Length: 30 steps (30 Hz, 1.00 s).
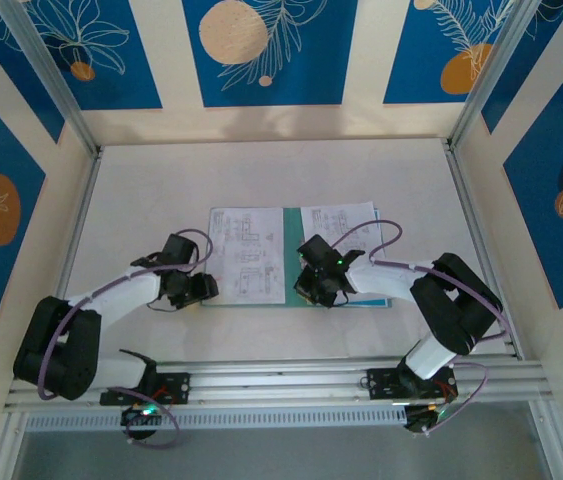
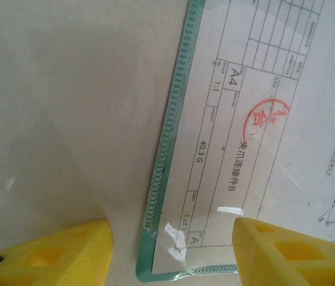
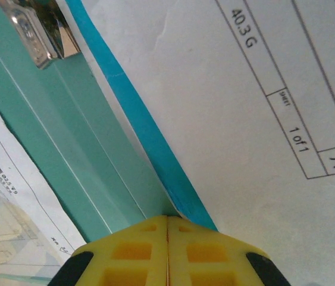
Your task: Put the files into the folder
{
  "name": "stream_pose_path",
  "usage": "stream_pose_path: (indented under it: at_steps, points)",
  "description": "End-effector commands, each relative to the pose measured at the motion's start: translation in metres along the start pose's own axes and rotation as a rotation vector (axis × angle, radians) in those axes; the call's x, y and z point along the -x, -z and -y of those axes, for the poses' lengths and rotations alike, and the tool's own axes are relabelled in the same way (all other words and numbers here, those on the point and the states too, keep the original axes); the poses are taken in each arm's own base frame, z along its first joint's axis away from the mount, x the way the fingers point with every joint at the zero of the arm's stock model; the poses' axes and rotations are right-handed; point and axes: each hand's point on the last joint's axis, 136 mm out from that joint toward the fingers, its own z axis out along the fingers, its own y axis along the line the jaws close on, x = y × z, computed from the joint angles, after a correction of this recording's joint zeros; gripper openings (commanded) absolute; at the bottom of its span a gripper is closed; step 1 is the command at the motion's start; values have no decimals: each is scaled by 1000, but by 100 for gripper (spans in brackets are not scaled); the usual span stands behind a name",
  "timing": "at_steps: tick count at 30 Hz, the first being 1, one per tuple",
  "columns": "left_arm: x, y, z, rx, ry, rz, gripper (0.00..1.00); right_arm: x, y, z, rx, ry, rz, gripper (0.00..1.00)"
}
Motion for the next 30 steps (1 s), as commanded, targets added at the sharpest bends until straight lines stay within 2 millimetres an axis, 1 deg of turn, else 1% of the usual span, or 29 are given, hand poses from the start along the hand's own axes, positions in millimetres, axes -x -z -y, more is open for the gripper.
stream_pose_path:
  at_steps: [1,4,8,11,15,21,30]
  points:
    - [-2,-5,8,-60,-7,-6,56,-9,-15,50,-168,-13,-40,9]
    - [-6,-5,19,-116,11,-12,55,-9,-16,51,-169,-13,-40,9]
    - [-8,-1,38,-200,47,6,53,-9,-17,52,-172,-14,-42,9]
    - [-9,0,45,-241,85,17,51,-9,-17,53,-171,-14,-44,9]
    - [-8,3,42,-230,104,36,48,-10,-16,53,-173,-12,-44,9]
    - [-5,11,43,-242,120,67,45,-9,-16,53,-169,-11,-46,9]
    - [-2,23,48,-315,177,123,44,-8,-19,54,-167,-12,-55,9]
